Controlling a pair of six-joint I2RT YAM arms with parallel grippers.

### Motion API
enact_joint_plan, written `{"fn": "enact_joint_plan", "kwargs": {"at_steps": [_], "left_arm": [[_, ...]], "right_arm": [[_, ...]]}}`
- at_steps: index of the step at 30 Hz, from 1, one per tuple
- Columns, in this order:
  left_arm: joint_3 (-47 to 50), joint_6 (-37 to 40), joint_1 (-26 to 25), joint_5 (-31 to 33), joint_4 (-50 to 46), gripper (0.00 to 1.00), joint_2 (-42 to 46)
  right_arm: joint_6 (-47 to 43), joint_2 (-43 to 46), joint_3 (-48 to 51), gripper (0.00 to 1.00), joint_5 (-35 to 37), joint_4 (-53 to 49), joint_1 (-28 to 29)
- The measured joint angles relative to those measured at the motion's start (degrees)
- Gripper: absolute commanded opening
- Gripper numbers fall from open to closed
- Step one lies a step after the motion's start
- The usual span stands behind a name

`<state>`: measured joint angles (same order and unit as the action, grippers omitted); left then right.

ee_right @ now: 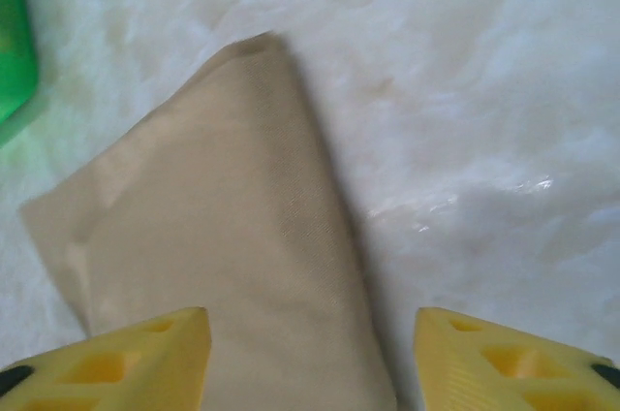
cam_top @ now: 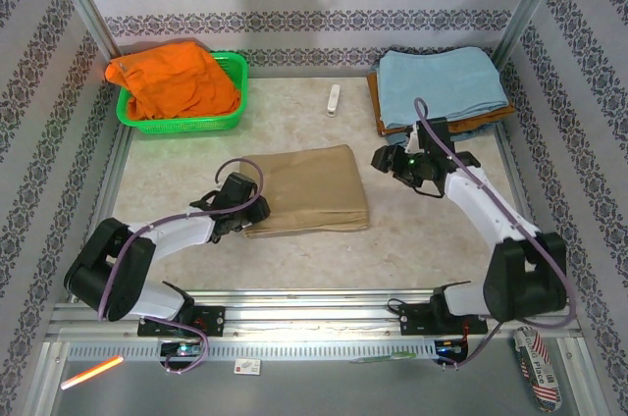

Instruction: Fold and stack the trousers

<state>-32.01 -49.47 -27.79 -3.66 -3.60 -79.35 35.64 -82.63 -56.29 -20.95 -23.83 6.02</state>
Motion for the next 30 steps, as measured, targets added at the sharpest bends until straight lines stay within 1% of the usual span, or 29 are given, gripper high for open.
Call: {"fn": "enact_joint_plan", "kwargs": {"at_steps": [2, 3, 5, 7, 8, 9, 12, 14, 19, 23, 24, 26, 27, 28, 30], "left_arm": [[0.61, -0.28, -0.02, -0.5, -1.73, 0.6, 2.05], [0.74, -0.35, -0.02, -0.61, -3.1, 0.62, 3.37], [0.76, -0.33, -0.02, -0.52, -6.25, 0.68, 6.64], [0.76, -0.28, 0.0, -0.31, -8.72, 0.77, 9.79], [0.76, -0.24, 0.04, -0.15, -10.12, 0.79, 11.47], [0.76, -0.13, 0.04, -0.02, -11.13, 0.8, 12.74], [0.76, -0.09, 0.17, 0.59, -14.51, 0.83, 16.46], [0.81, -0.09, 0.57, 0.92, -16.35, 0.83, 18.73], [0.83, -0.02, 2.05, 1.31, -19.26, 0.83, 22.08], [0.83, 0.35, 2.4, 1.33, -20.24, 0.83, 22.01], [0.83, 0.39, 2.43, 1.31, -20.24, 0.83, 21.79], [0.81, 0.42, 2.43, 1.27, -20.24, 0.83, 20.96], [0.81, 0.44, 2.43, 1.18, -20.22, 0.83, 20.46], [0.81, 0.44, 2.43, 1.07, -20.22, 0.83, 20.0], [0.81, 0.44, 2.43, 0.83, -20.2, 0.83, 19.28]], "right_arm": [[2.23, -3.5, -0.15, 0.27, 1.49, 2.78, -1.6], [3.15, -5.29, -0.48, 0.22, 2.08, 3.91, -2.25], [5.4, -10.34, -3.13, 0.2, 2.97, 5.38, -3.48], [6.62, -15.87, -7.39, 0.21, 3.65, 6.58, -4.33], [7.15, -18.64, -10.14, 0.25, 4.11, 6.8, -4.7], [7.56, -21.16, -12.87, 0.28, 4.52, 6.62, -5.03], [8.17, -27.58, -20.94, 0.28, 5.64, 5.62, -5.55], [8.5, -30.58, -24.52, 0.29, 6.38, 5.42, -5.81], [10.88, -31.71, -23.69, 0.3, 7.87, 5.25, -5.77], [12.39, -32.48, -22.97, 0.36, 8.28, 5.31, -5.49], [12.63, -33.22, -23.65, 0.37, 8.26, 4.94, -5.38], [12.94, -35.56, -26.45, 0.36, 8.28, 4.07, -5.27], [13.11, -36.65, -27.65, 0.29, 8.37, 3.85, -5.11], [13.35, -37.38, -28.39, 0.19, 8.59, 3.67, -5.07], [13.88, -38.05, -28.98, 0.02, 9.01, 3.52, -5.01]]}}
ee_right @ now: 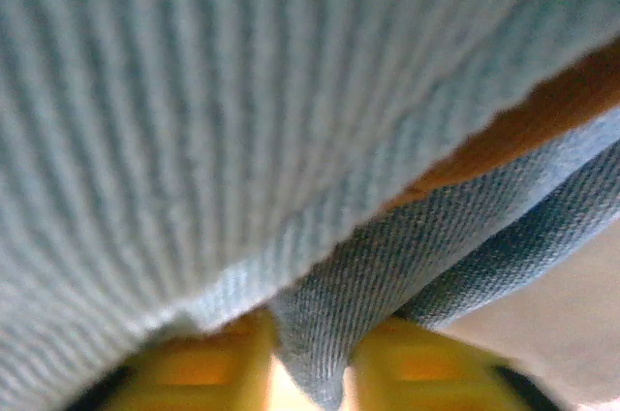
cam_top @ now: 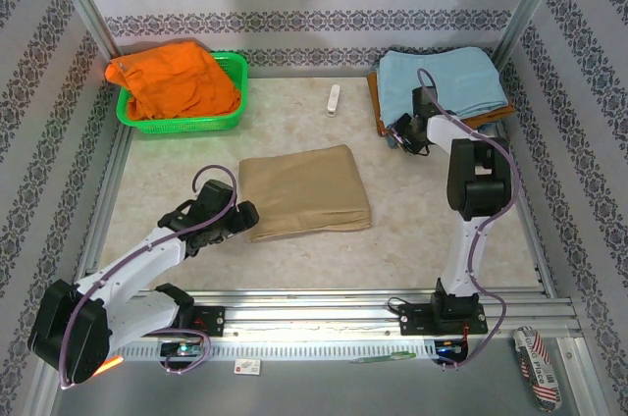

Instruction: Fold and stack the trousers

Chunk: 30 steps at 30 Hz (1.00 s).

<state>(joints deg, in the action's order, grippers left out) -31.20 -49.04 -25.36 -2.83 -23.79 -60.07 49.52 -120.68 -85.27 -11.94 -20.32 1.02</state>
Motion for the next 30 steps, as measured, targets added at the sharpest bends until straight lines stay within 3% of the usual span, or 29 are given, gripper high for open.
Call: {"fn": "enact_joint_plan", "kwargs": {"at_steps": [6, 13, 21, 22, 23, 24, 30], "left_arm": [[0.0, 0.15, 0.04, -0.11, 0.04, 0.83, -0.02], [0.0, 1.07, 1.73, -0.2, 0.22, 0.84, -0.13], [0.0, 2.27, 2.99, -2.08, 2.89, 0.83, -4.74], [0.0, 2.32, 2.99, -2.25, 3.15, 0.83, -5.11], [0.0, 2.34, 2.99, -2.67, 3.37, 0.83, -5.44], [0.0, 2.45, 2.99, -2.95, 3.45, 0.84, -5.51], [0.0, 4.26, 3.54, -3.78, 4.0, 0.92, -6.03]], "right_arm": [[-0.17, 0.74, 1.68, 0.0, 0.63, 1.77, 0.0], [-0.59, 9.66, 15.89, 0.0, 2.21, 10.36, 0.98], [-1.46, 14.27, 22.53, 0.0, 3.98, 12.07, 9.38], [-1.46, 14.36, 22.77, 0.12, 3.98, 12.15, 10.32], [-1.49, 14.53, 22.99, 0.34, 3.91, 12.22, 11.21], [-1.51, 14.84, 23.21, 0.44, 3.58, 12.0, 11.8], [-5.33, 20.94, 25.18, 0.59, 0.9, 7.17, 13.03]]}}
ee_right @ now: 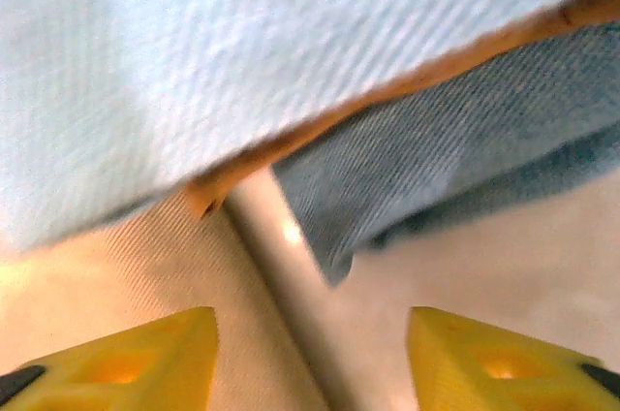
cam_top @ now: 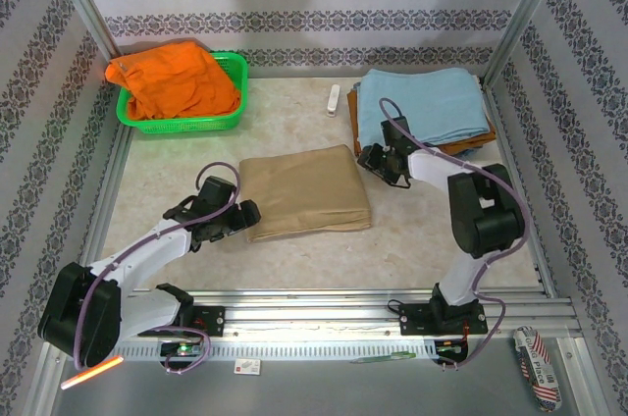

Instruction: Fold and stack the trousers

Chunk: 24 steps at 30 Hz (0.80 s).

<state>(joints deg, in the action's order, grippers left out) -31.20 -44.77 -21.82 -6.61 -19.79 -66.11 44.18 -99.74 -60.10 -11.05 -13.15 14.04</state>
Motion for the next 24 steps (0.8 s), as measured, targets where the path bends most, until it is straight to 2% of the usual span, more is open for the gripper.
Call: {"fn": "enact_joint_plan", "kwargs": {"at_steps": [2, 6, 9, 13, 18, 21, 24], "left_arm": [[-0.15, 1.25, 0.76, -0.98, 1.03, 0.97, -1.81], [-2.64, 3.91, 2.89, -3.74, 3.17, 0.99, -8.98], [-5.53, 5.16, 5.53, -6.75, 2.51, 0.99, -13.99], [-9.14, 5.6, 8.35, -11.45, -1.16, 0.96, -18.45], [-11.45, 5.55, 10.23, -14.16, -4.02, 0.85, -21.29], [-11.82, 5.6, 10.23, -14.27, -4.52, 0.85, -21.84], [-13.2, 5.62, 9.4, -13.46, -6.1, 0.86, -22.93]], "right_arm": [[-2.93, 2.89, 0.0, 0.62, -2.05, -1.75, -0.02], [-10.69, 4.92, -0.7, 0.65, -8.81, -5.16, -0.02], [-16.13, 1.81, -2.45, 0.67, -14.21, -8.55, 0.0], [-20.13, -3.72, -3.74, 0.67, -17.79, -10.75, 0.0], [-22.21, -7.32, -3.82, 0.6, -20.2, -12.13, 0.35], [-21.86, -7.56, -3.78, 0.52, -23.06, -11.08, 1.11], [-20.2, -7.56, -2.36, 0.5, -26.47, -8.31, 1.62]]}}
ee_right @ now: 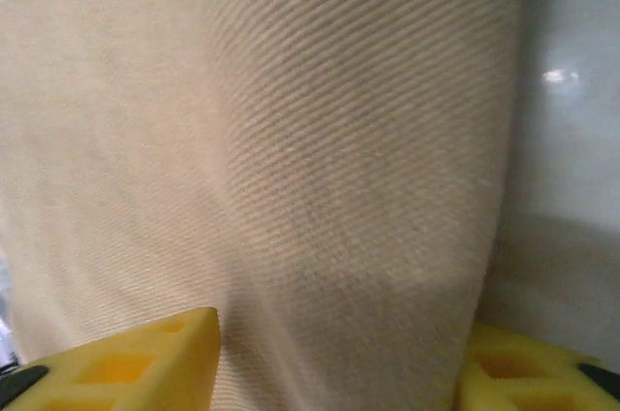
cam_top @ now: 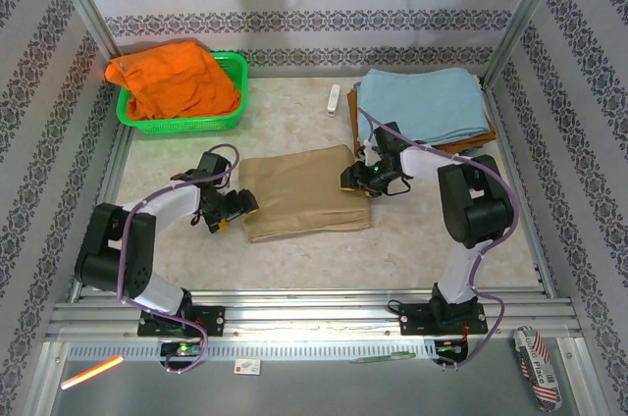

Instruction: Fold and stack the trousers

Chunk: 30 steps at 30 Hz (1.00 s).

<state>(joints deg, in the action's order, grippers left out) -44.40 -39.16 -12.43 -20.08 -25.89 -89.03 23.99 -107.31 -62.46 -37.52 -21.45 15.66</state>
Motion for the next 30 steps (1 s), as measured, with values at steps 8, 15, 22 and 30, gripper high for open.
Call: {"fn": "enact_joint_plan", "kwargs": {"at_steps": [8, 15, 22, 30], "left_arm": [[-1.75, 0.0, -2.64, 3.52, -2.1, 0.8, -1.36], [-1.2, -1.44, -3.37, 5.62, -1.97, 0.72, -1.36], [0.44, -5.03, -3.37, 5.57, -0.33, 0.76, -1.42], [1.51, -7.63, -3.37, 5.6, 1.4, 0.76, -0.55]], "right_arm": [[1.88, 1.01, 1.73, 0.4, -2.49, 2.08, 0.26], [2.93, 1.44, 3.32, 0.33, -2.69, 3.91, 0.26], [3.1, 1.44, 3.78, 0.32, -2.89, 4.46, 0.26], [3.08, 1.62, 4.68, 0.31, -2.86, 5.07, 0.24]]}}
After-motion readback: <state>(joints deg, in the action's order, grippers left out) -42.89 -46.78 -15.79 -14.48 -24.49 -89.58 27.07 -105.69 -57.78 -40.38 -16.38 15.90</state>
